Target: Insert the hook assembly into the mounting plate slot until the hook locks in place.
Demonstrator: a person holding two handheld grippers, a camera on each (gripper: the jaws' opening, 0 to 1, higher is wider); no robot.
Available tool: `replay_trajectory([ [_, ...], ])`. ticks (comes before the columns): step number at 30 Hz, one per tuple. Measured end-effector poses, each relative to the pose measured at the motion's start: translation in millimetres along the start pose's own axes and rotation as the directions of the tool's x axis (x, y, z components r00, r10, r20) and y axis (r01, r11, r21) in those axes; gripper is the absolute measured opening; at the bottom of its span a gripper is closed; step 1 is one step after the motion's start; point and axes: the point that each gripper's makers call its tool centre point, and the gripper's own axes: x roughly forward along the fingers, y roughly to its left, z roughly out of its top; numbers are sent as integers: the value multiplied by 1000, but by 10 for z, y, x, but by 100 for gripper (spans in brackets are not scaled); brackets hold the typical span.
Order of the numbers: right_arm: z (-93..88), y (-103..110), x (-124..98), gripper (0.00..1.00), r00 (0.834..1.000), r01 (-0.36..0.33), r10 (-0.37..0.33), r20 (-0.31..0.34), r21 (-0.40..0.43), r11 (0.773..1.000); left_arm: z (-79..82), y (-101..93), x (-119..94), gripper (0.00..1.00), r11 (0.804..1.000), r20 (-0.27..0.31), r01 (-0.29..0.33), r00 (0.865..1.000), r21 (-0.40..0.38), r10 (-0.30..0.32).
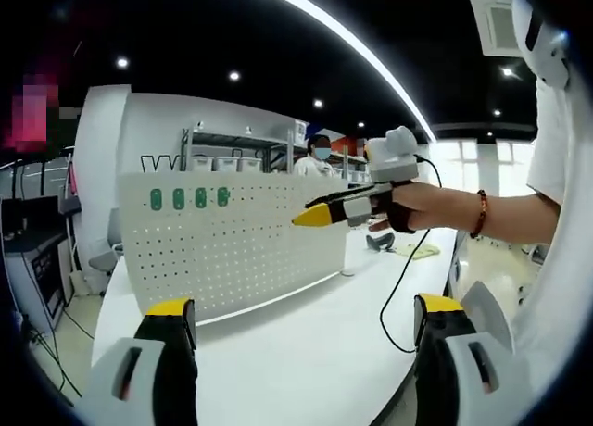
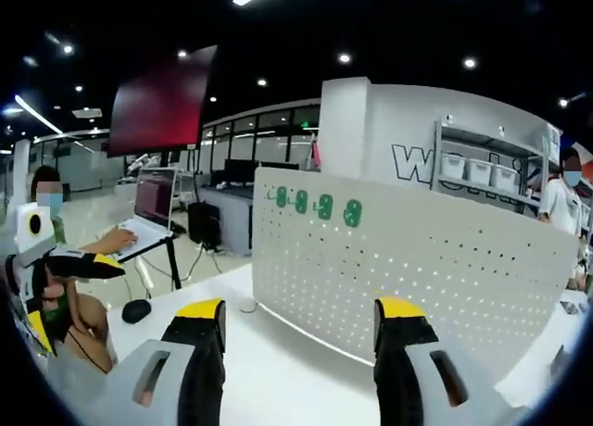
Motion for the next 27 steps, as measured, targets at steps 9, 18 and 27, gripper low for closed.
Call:
replay_trajectory([
  [9, -197, -114, -459, 68, 1000, -10, 10, 20, -17, 1000, 25, 31, 124, 100, 1000, -19, -5, 1000, 18, 6],
  [18, -321, -199, -871, 72, 999, 6, -6, 46, 8, 1000, 67, -28, 256, 100, 999, -29, -15, 999, 35, 16],
  [27, -644, -242, -1063, 74, 1000, -27, 27, 4, 21, 999, 78, -79, 350, 100, 999, -28, -36, 999, 37, 37],
])
